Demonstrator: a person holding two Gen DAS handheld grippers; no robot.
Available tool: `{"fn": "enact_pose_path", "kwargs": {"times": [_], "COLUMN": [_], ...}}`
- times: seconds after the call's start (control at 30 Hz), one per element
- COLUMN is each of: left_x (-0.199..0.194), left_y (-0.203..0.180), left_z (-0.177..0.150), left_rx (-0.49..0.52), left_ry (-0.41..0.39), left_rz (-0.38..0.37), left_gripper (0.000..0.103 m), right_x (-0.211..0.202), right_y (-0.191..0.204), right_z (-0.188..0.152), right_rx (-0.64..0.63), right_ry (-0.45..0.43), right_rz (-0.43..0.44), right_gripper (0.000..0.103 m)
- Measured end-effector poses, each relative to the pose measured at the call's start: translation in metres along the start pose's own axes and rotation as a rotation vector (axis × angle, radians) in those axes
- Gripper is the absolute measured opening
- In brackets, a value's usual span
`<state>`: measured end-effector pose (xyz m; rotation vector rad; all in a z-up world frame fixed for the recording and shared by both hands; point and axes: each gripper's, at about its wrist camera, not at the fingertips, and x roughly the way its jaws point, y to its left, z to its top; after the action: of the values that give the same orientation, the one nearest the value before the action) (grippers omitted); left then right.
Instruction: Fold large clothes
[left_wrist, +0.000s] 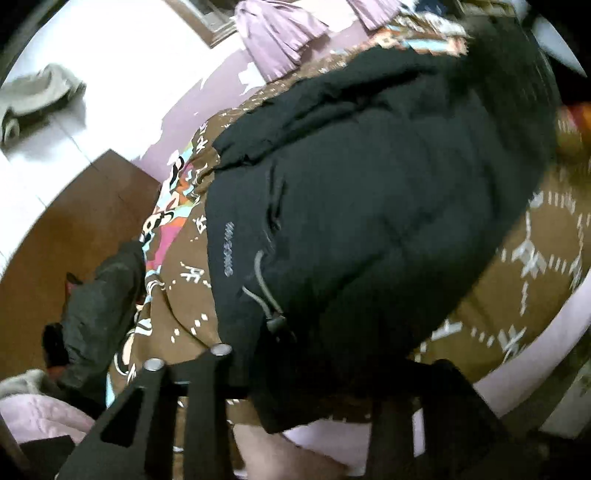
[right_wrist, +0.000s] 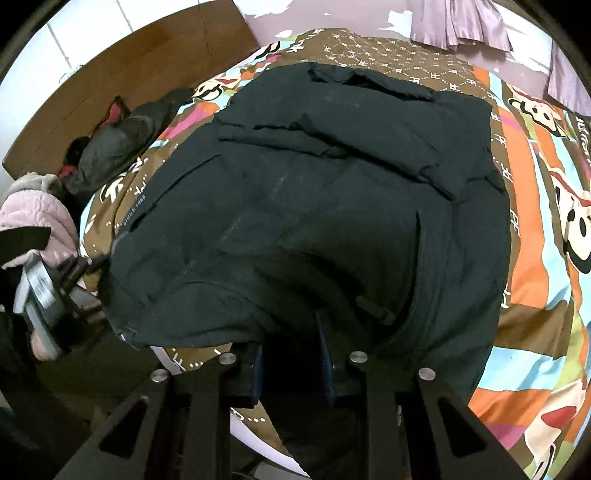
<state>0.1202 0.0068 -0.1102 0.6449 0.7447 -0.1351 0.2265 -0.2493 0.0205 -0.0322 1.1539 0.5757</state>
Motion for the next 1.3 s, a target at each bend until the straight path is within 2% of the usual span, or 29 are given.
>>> {"fn": "enact_pose_path", "kwargs": {"times": [0.13,0.2,0.33,0.43,0.5,0.53,0.57,0.7,0.83,0.93,1.0,1.03,1.07,1.1,1.3], "left_x": [-0.017,-0.025,-0.042,-0.054,-0.054,-0.053,-0.051,-0.047,-0.048,-0.048,-0.049,-0.050,-0.051,-0.052,-0.084], "left_y": [0.030,0.043,0.054,0.060,0.066,0.069,0.072,0.077,0.077,0.073,0.073,0.073,0.074,0.074,0.083], "left_z": [0.031,0.051,0.094,0.116,0.128,0.133,0.136,0.143,0.139,0.131,0.123,0.118,0.114,0.111,0.096], "left_rx": [-0.143,-0.210,-0.261,-0.285,-0.310,-0.319,-0.327,-0.354,-0.362,-0.343,-0.333,-0.333,-0.335,-0.336,-0.363], "left_ry": [-0.037,-0.048,-0.098,-0.119,-0.122,-0.119,-0.111,-0.083,-0.078,-0.081,-0.083,-0.085,-0.089,-0.094,-0.138], "left_rz": [-0.051,-0.074,-0.088,-0.087,-0.095,-0.102,-0.105,-0.109,-0.111,-0.106,-0.114,-0.122,-0.131,-0.136,-0.071], "left_gripper": [0.021,0.021,0.020,0.020,0.019,0.019,0.019,0.019,0.019,0.019,0.019,0.019,0.019,0.017,0.014], "right_x": [0.005,0.011,0.021,0.024,0.024,0.026,0.028,0.050,0.065,0.060,0.043,0.035,0.027,0.020,-0.048], "right_y": [-0.007,-0.012,-0.014,-0.009,-0.001,0.002,0.008,0.027,0.021,0.007,-0.001,-0.005,-0.008,-0.010,0.025], "right_z": [-0.003,-0.007,-0.017,-0.026,-0.034,-0.037,-0.042,-0.061,-0.073,-0.069,-0.062,-0.058,-0.054,-0.050,-0.043], "right_rx": [0.000,0.026,0.037,0.008,-0.023,-0.040,-0.073,-0.222,-0.292,-0.299,-0.269,-0.251,-0.228,-0.206,-0.261], "right_ry": [0.002,0.033,0.084,0.084,0.066,0.063,0.060,0.089,0.119,0.096,0.052,0.046,0.040,0.031,-0.143], "right_rz": [0.004,0.019,0.012,0.003,0.008,0.003,-0.020,-0.227,-0.392,-0.452,-0.439,-0.408,-0.360,-0.323,-0.358], "right_gripper": [0.024,0.027,0.033,0.055,0.086,0.091,0.095,0.095,0.095,0.092,0.077,0.058,0.033,0.015,0.007]}}
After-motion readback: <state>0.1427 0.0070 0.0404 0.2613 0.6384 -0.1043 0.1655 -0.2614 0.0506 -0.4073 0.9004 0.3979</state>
